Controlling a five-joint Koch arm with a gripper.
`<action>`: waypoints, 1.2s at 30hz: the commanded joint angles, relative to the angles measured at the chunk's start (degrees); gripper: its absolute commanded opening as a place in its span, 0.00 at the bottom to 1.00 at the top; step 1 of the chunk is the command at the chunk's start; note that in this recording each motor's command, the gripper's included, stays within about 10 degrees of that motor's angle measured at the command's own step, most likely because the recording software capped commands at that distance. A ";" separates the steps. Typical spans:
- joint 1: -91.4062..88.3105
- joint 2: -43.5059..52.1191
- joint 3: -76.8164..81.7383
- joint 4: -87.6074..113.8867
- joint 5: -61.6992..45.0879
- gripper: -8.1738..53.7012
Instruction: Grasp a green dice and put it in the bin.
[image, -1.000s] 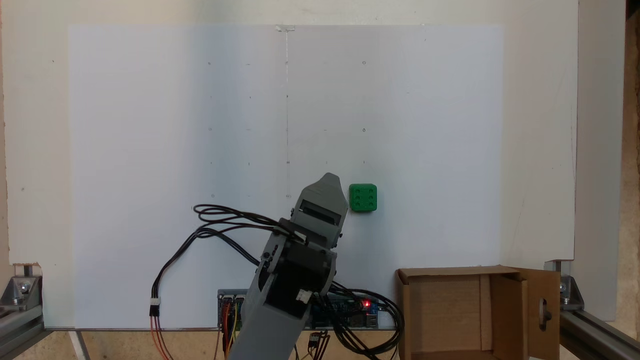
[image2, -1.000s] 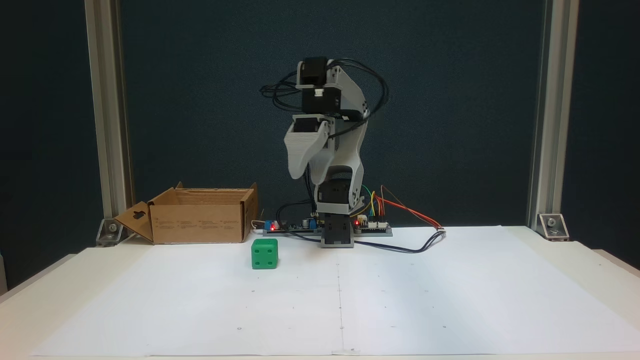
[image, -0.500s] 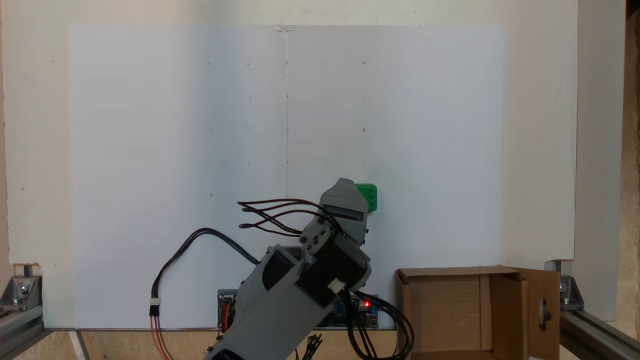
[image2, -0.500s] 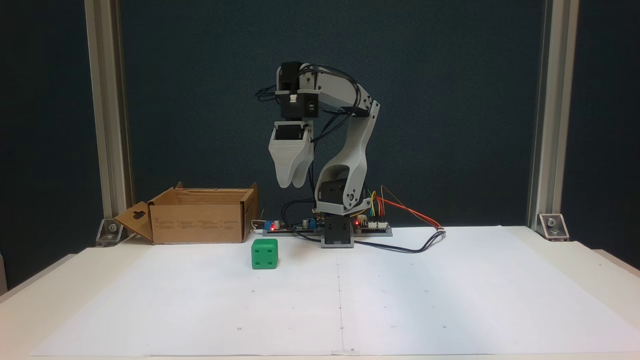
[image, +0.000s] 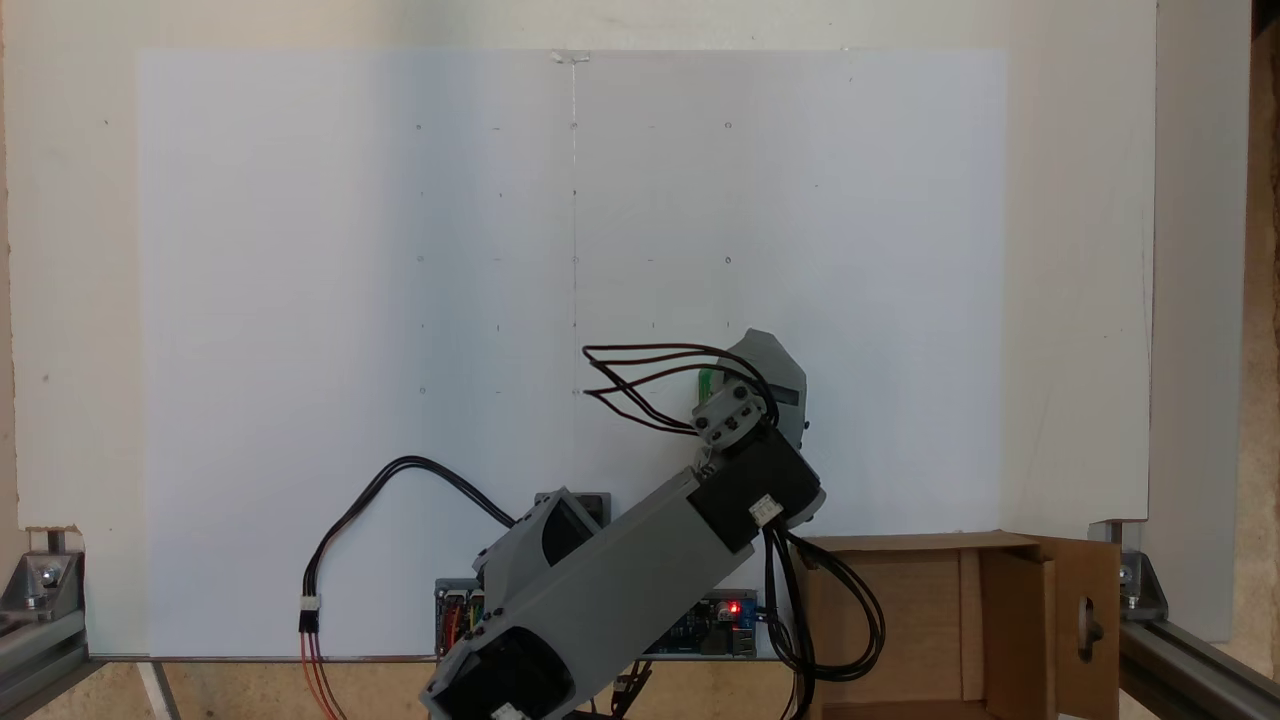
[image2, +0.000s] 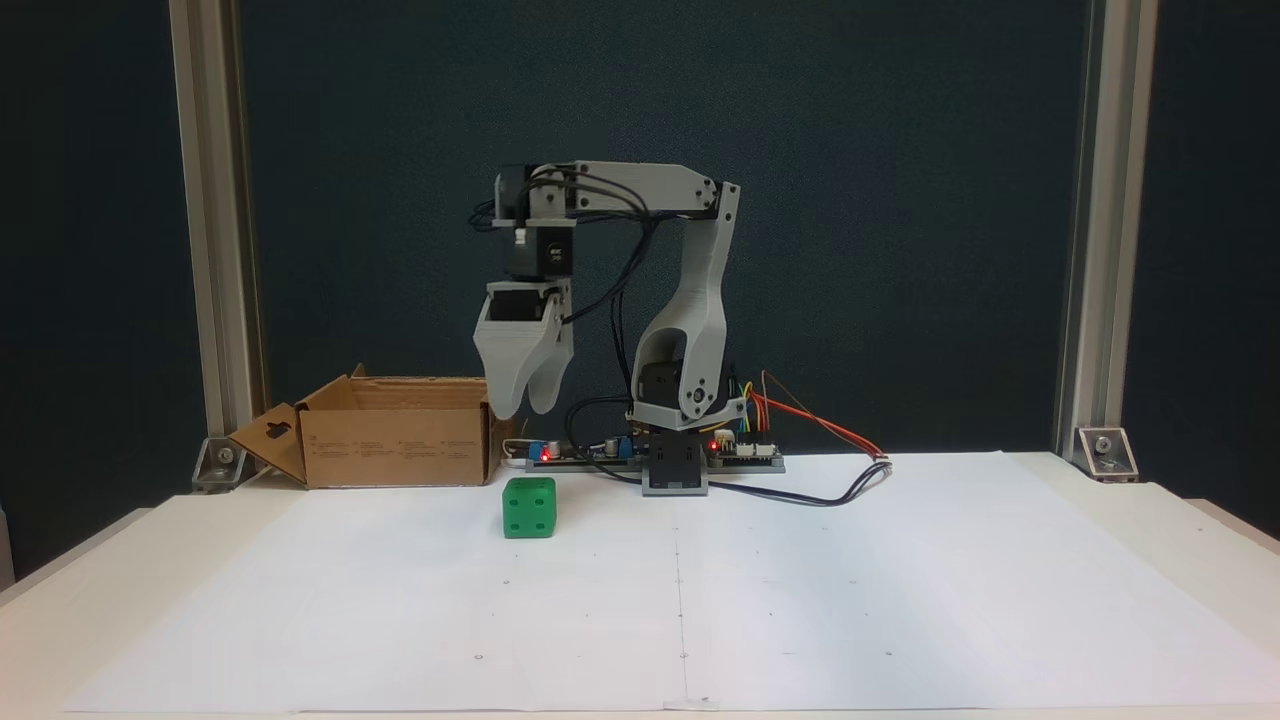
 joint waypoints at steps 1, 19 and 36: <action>1.14 -0.18 -2.29 -1.05 -6.68 0.87; 4.66 0.53 8.79 -1.93 -14.68 0.89; 4.04 1.05 13.97 -15.73 -15.03 0.89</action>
